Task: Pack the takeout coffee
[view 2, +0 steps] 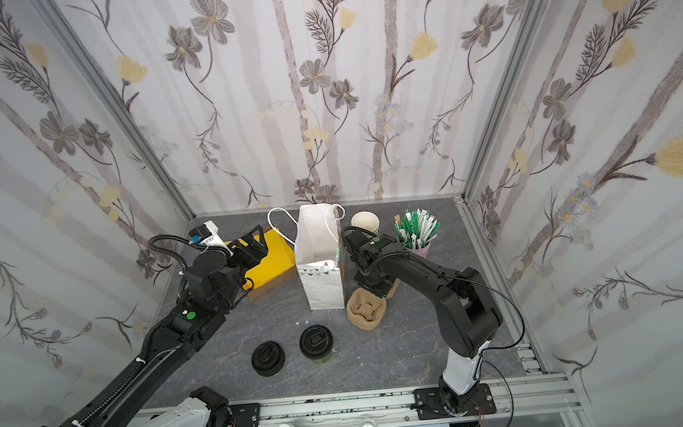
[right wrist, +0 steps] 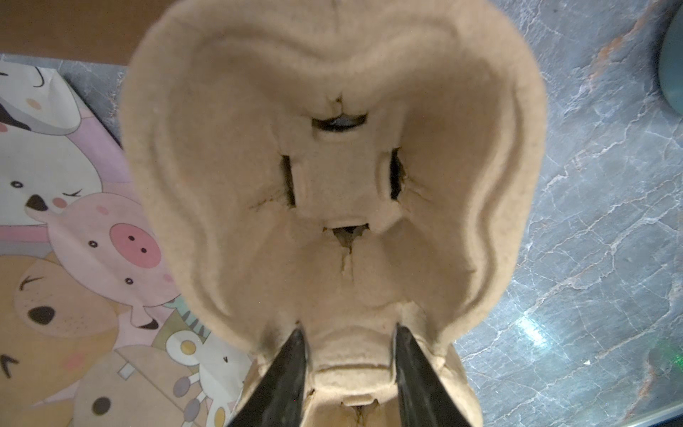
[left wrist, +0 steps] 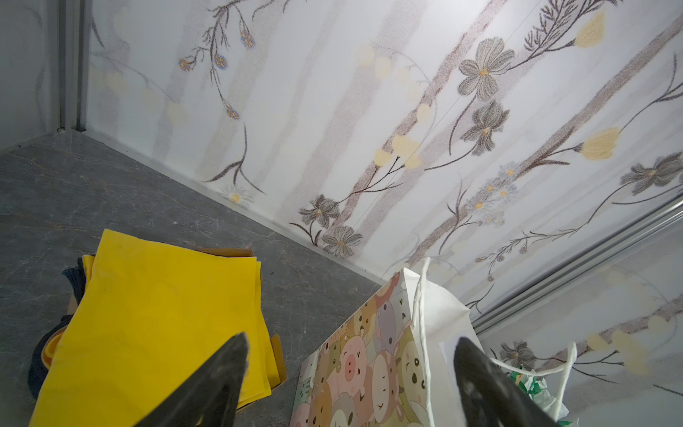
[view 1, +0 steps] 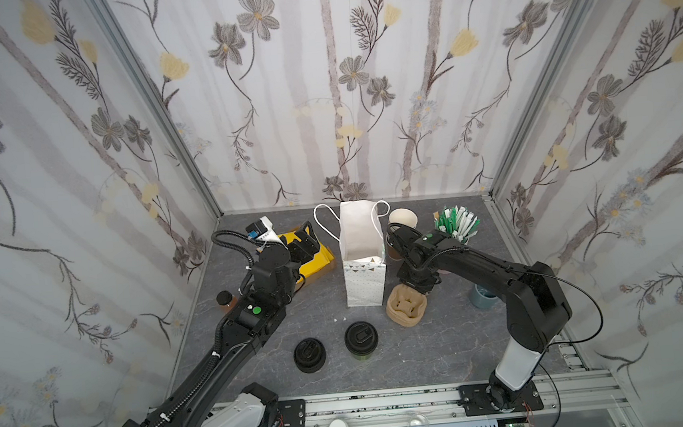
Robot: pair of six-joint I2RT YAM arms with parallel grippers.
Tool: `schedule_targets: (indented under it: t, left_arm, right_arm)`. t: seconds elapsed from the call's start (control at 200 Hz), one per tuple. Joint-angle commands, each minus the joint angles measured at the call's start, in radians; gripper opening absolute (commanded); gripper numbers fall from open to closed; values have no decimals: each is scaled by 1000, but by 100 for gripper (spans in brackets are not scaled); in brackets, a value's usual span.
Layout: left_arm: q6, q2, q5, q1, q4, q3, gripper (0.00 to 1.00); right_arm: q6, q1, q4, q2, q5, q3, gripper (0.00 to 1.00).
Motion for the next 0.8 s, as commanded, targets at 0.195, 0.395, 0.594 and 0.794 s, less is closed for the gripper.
schedule_targets:
  t: [0.195,0.395,0.594,0.794]
  left_arm:
    - [-10,-17,-8,2,35,-11,88]
    - [-13,-25,-7,2,35,-19,88]
    - [-18,-25,-1,3,35,-20,88]
    - [-22,-28,1,2,34,-24,88]
  right_arm:
    - [-4,6,16,-5,5,-7,33]
    - [-14,9,1,-35,18,-11,32]
    - [-25,9,-22,-64,30,-7,32]
    - [-32,9,-45,-83,35,2,32]
